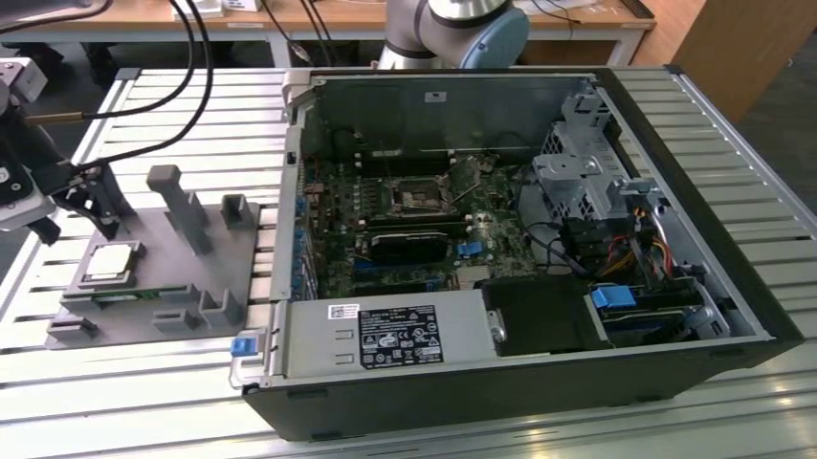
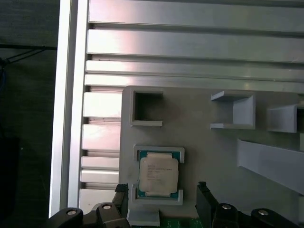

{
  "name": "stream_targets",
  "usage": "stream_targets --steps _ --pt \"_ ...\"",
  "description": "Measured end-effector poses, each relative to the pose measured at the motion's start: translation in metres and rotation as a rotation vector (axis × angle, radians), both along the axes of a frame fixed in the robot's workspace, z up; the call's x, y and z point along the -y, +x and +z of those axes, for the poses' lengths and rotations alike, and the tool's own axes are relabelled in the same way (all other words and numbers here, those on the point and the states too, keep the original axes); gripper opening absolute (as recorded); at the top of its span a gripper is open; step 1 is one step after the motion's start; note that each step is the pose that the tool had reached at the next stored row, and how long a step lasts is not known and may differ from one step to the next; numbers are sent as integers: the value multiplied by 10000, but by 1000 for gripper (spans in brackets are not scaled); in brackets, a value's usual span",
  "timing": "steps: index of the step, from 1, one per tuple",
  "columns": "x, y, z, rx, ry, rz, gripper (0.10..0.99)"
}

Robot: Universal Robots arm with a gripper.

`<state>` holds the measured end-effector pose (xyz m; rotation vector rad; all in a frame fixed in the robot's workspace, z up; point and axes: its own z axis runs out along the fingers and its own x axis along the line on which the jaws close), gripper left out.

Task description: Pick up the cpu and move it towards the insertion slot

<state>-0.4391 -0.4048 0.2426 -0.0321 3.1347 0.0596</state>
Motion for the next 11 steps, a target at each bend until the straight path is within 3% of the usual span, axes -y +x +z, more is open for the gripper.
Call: stream_targets --steps 11 --pt "0 2 -86 7 -9 1 675"
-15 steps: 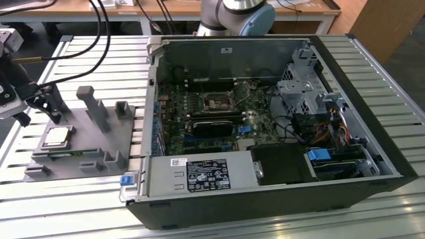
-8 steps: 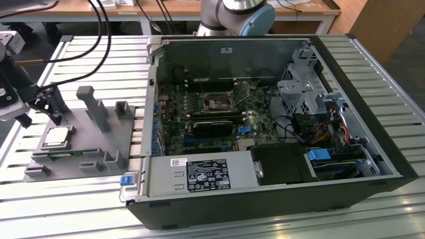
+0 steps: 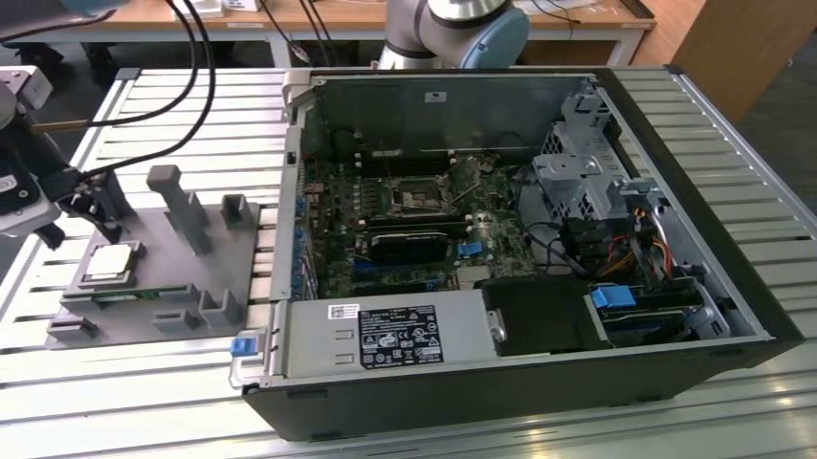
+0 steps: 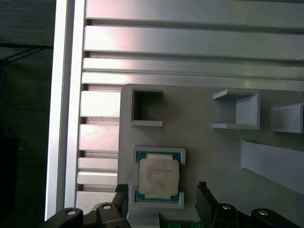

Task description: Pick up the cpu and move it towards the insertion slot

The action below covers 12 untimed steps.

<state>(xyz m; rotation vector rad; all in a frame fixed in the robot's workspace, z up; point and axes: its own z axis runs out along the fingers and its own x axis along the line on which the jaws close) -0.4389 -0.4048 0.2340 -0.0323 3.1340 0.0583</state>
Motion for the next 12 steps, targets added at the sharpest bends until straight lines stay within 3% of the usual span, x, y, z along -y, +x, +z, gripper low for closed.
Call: stream_targets --steps 12 --pt "0 -1 -76 6 0 5 675"
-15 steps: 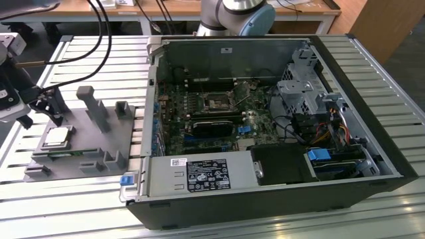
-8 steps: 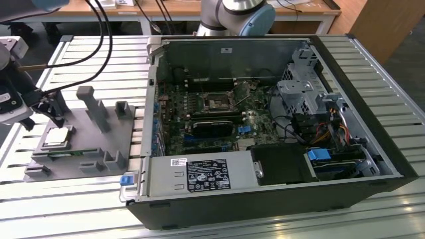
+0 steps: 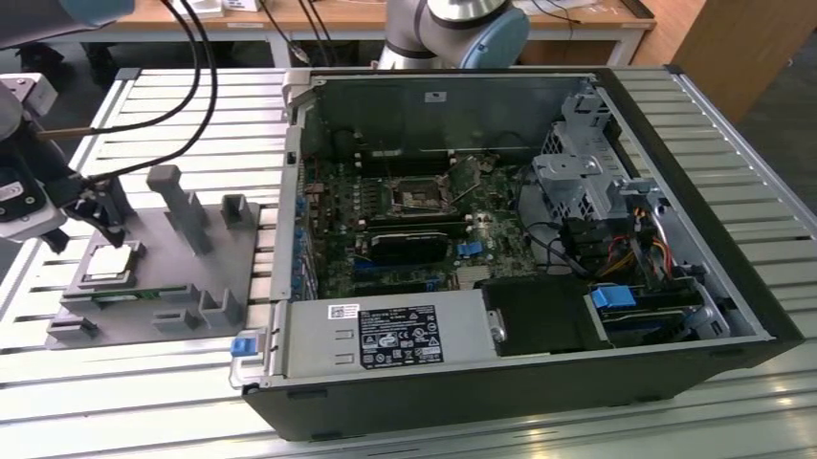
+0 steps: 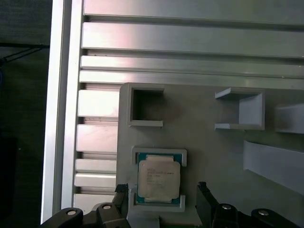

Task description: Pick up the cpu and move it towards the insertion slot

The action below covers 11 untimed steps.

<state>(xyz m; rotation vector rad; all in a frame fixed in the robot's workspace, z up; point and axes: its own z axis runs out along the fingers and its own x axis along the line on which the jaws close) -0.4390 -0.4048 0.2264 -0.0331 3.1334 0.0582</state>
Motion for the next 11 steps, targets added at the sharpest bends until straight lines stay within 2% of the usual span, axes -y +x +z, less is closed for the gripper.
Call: stream_targets --steps 11 --pt "0 0 -72 -1 0 3 675"
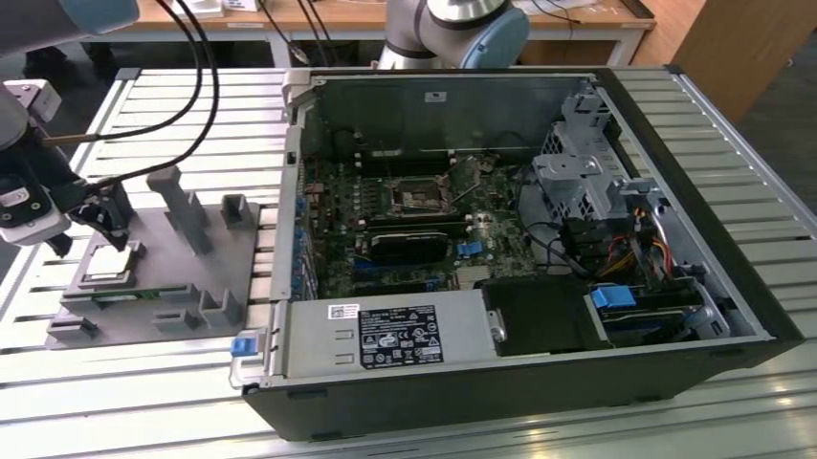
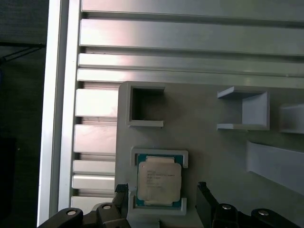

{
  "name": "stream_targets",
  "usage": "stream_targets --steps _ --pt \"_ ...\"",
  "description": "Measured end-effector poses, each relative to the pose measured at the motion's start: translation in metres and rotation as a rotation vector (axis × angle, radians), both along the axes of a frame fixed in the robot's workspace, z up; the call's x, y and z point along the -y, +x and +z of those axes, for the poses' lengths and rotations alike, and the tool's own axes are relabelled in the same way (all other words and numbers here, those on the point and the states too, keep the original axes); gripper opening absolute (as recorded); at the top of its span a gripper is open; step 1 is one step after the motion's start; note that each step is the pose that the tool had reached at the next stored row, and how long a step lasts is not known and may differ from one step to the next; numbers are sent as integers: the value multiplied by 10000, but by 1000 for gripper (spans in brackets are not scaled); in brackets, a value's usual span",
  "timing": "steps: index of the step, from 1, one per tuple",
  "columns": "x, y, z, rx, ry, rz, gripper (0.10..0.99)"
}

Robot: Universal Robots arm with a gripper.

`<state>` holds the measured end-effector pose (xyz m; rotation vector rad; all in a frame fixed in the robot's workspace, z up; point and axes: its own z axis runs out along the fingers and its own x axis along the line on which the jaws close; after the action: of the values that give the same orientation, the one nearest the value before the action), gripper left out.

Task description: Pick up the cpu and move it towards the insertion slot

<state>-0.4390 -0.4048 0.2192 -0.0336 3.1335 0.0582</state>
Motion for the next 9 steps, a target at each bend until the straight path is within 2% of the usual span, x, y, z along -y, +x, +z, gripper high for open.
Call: stream_targets --steps 9 --pt "1 0 -81 0 0 0 675"
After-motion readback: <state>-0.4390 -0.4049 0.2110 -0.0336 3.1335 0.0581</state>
